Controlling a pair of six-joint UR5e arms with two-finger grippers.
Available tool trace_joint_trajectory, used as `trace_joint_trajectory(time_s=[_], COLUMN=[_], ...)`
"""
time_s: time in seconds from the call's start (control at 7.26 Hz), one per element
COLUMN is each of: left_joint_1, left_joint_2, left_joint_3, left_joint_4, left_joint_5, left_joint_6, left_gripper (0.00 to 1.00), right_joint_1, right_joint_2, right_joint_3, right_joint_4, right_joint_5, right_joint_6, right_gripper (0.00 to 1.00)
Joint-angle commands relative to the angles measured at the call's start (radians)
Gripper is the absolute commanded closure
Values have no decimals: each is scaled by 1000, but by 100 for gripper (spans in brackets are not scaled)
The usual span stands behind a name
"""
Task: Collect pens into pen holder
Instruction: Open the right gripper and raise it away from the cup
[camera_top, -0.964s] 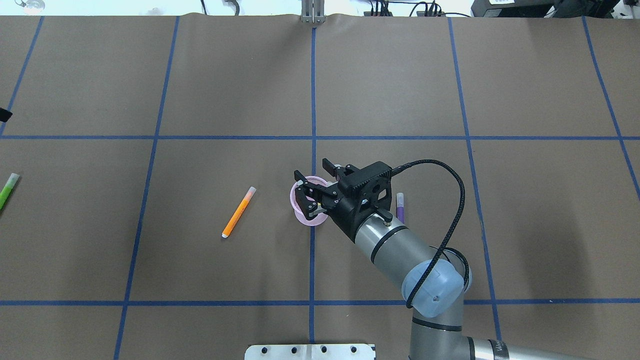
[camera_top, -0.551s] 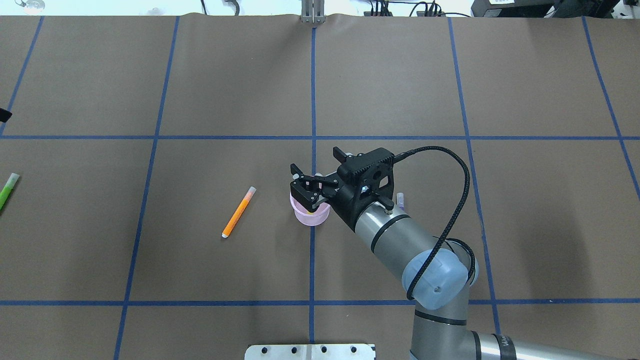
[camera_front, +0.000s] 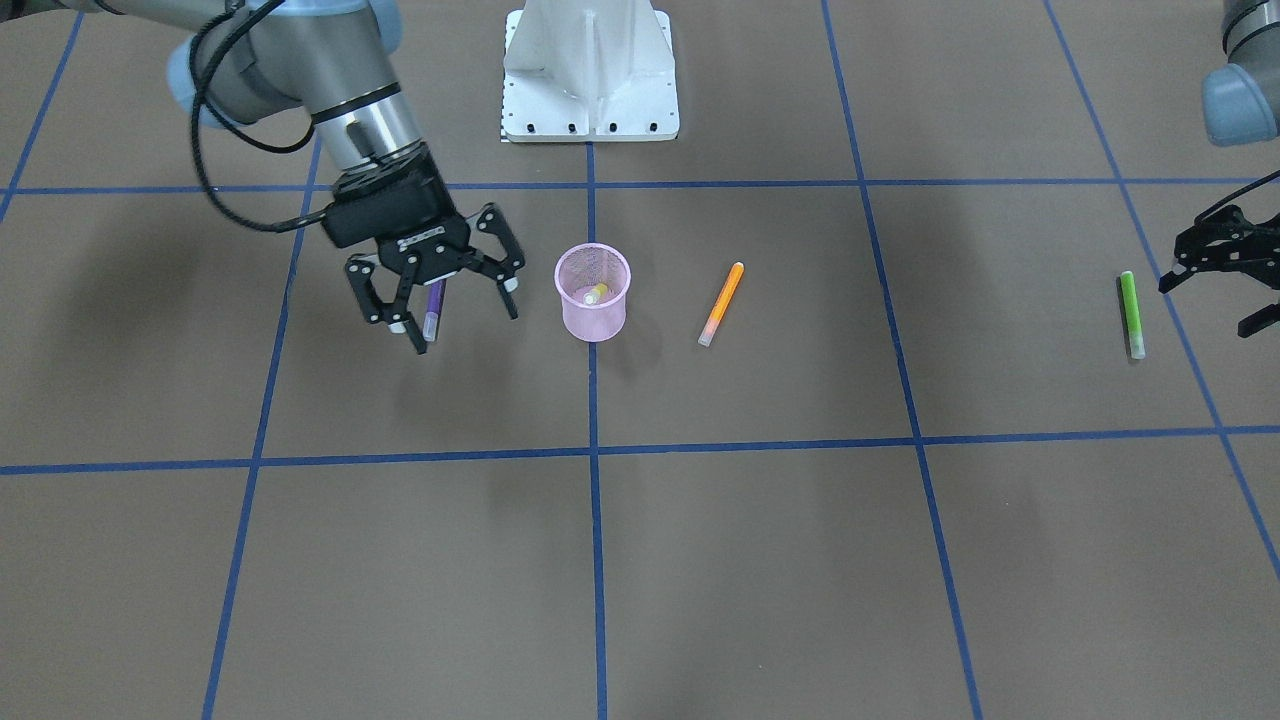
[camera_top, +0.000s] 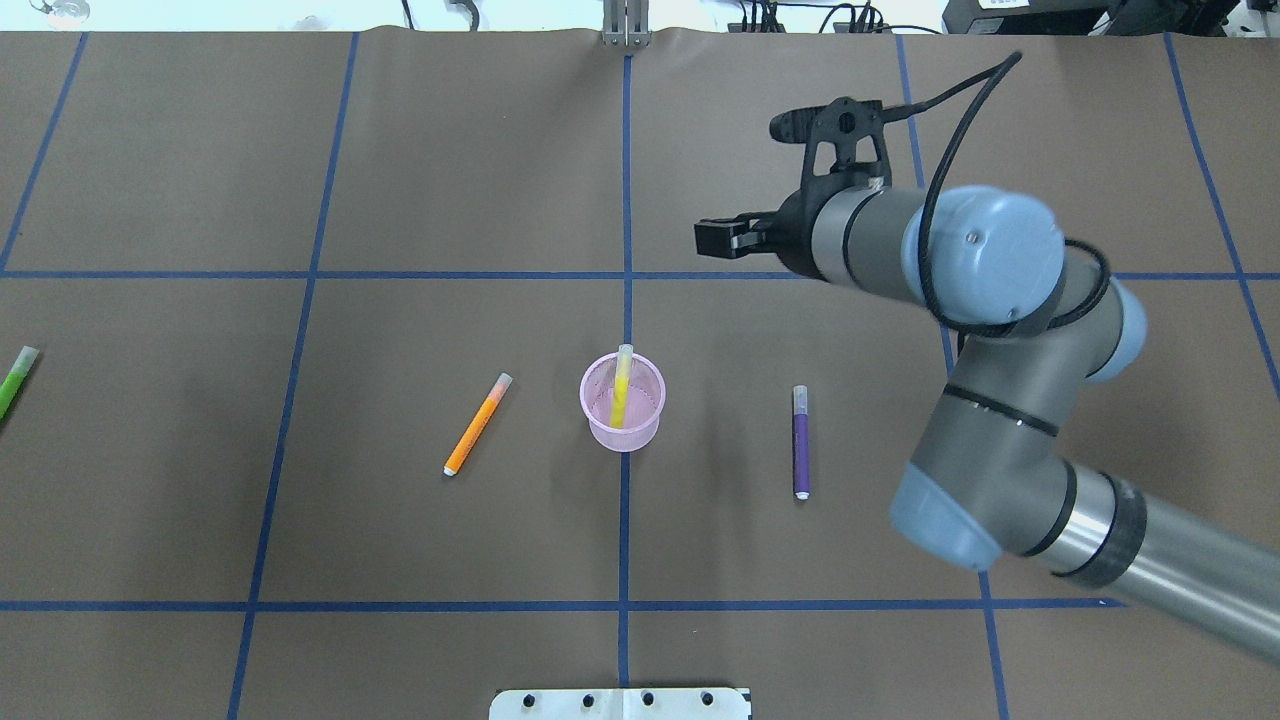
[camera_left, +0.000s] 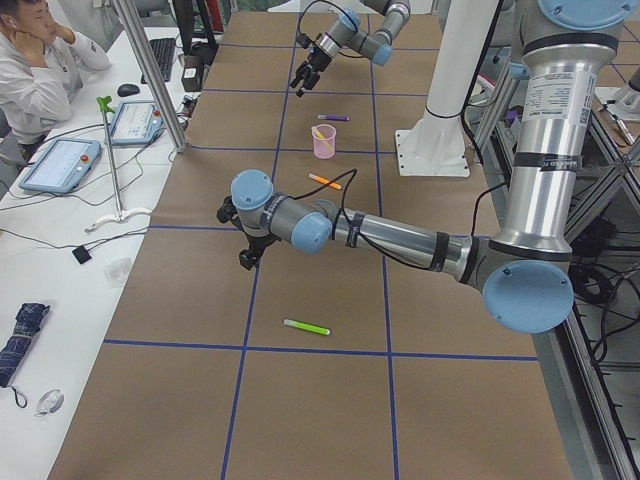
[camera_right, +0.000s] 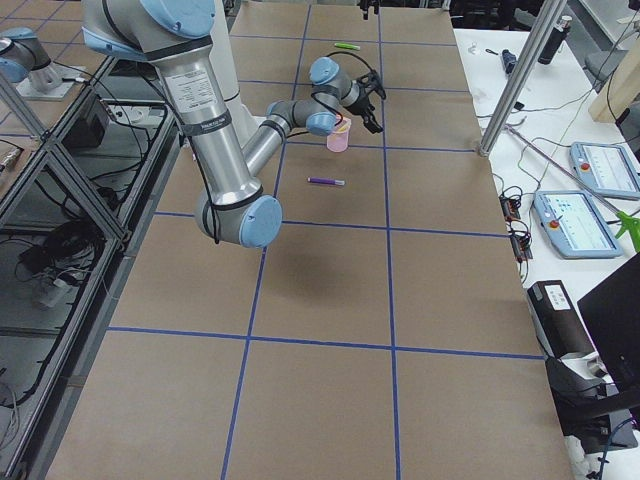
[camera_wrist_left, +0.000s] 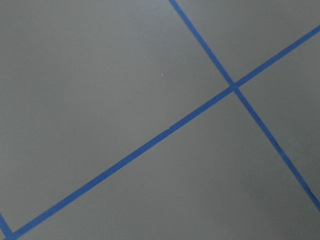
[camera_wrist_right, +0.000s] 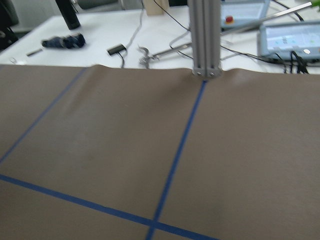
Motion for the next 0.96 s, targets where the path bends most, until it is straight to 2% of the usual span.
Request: trace_joint_trajectory(time_s=[0.0, 0.14, 0.28, 0.41, 0.69, 0.83], left_joint_1=[1, 4, 6, 39, 139, 198], left_joint_2=[95, 110, 111, 120, 141, 141], left_joint_3=[63, 156, 247, 258, 258, 261], left_joint_4=[-140, -270, -406, -462, -524, -548], left_joint_5=[81, 113, 113, 125, 186, 244], left_joint_6=[-123, -158, -207, -292, -384, -444], left_gripper=[0, 0, 0, 0, 1, 2], right_joint_1=[345, 432, 516, 593, 704, 741], right_joint_2=[-60, -98, -96, -103, -155, -200], right_joint_3=[2, -12, -11, -11, -53, -63], right_joint_4=[-200, -252, -395, -486, -502, -501], right_joint_5=[472, 525, 551, 589, 684, 698], right_joint_6=[-73, -259, -466, -664, -869, -943], right_gripper=[1, 1, 1, 0, 1, 0])
